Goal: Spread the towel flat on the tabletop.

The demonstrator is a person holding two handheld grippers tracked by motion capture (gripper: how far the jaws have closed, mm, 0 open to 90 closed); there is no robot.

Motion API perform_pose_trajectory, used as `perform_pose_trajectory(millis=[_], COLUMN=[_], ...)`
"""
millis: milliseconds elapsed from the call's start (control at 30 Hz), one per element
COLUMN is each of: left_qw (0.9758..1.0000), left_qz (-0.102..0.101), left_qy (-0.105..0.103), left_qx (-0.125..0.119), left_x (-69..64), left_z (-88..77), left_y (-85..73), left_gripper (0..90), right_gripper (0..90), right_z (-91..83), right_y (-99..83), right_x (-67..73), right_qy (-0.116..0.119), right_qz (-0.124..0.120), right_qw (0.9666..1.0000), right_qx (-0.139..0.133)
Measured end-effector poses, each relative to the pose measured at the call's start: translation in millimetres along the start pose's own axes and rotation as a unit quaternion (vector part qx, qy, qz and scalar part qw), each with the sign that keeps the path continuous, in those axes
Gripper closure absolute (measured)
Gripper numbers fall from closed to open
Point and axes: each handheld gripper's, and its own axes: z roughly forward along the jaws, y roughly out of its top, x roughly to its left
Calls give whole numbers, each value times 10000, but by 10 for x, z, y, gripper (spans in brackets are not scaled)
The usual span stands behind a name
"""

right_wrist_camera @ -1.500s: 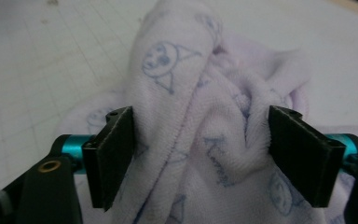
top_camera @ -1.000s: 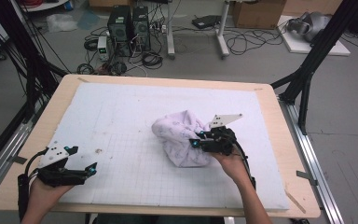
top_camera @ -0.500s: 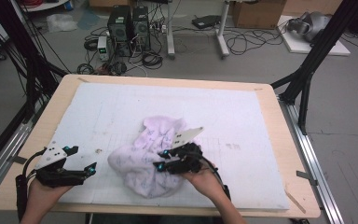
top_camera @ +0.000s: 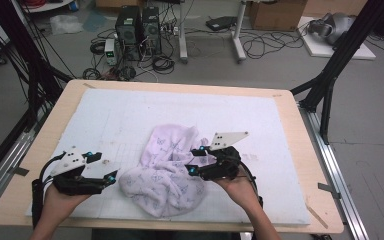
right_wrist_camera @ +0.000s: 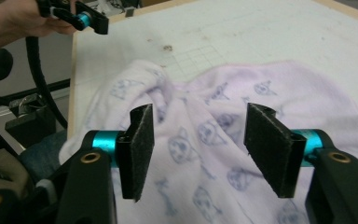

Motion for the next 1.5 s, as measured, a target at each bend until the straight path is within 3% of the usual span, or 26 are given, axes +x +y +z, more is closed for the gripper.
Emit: perform_pose_trajectory(millis=[233, 333, 467, 500, 533, 567, 600, 633, 700, 767, 800, 967, 1100, 1300, 1400, 1467, 1500], left_qw=[9980, 9960, 9919, 9910, 9897, 9881, 9860, 9842, 9804, 9782, 9780, 9814, 9845, 9853, 9855, 9864, 9870], left_qz=[258, 325, 399, 385, 397, 401, 426, 393, 376, 374, 420, 484, 450, 539, 492, 492, 460], left_qy=[-533, -742, -1017, -1067, -1139, -1210, -1292, -1381, -1537, -1637, -1621, -1483, -1416, -1359, -1364, -1333, -1313], left_qx=[213, 368, 648, 707, 773, 865, 963, 1032, 1172, 1221, 1245, 1118, 936, 889, 877, 830, 800], left_x=[-86, -125, -168, -171, -169, -171, -166, -162, -141, -137, -143, -178, -206, -274, -286, -258, -234], left_z=[366, 558, 807, 856, 905, 947, 981, 1009, 1052, 1063, 1054, 925, 697, 375, 260, 217, 208], left_y=[139, 168, 151, 138, 123, 104, 87, 71, 47, 28, 24, 3, -50, -89, -136, -137, -119], left_gripper=[316, 377, 479, 518, 518, 565, 565, 612, 634, 720, 799, 836, 841, 848, 846, 828, 769], right_gripper=[441, 471, 532, 612, 612, 706, 706, 767, 788, 818, 828, 836, 836, 836, 830, 760, 704], right_z=[275, 345, 419, 445, 445, 448, 448, 453, 458, 457, 444, 364, 239, 112, 83, 49, -9], right_y=[-226, -312, -441, -493, -493, -512, -512, -511, -512, -511, -502, -463, -435, -480, -526, -523, -471], right_x=[1, -47, -105, -113, -113, -104, -104, -86, -85, -81, -73, -34, 53, 242, 316, 317, 276], right_qy=[17, -39, 42, 169, 169, 289, 289, 314, 330, 375, 384, 389, 412, 520, 606, 648, 588], right_qz=[-141, -16, 233, 320, 320, 336, 336, 262, 234, 207, 174, 95, 52, -25, -21, -19, 19], right_qw=[9977, 9959, 9933, 9929, 9929, 9922, 9922, 9917, 9916, 9915, 9917, 9939, 9954, 9957, 9948, 9949, 9966], right_qx=[662, 906, 1134, 1134, 1134, 1168, 1168, 1216, 1230, 1232, 1212, 1032, 867, 772, 821, 766, 577])
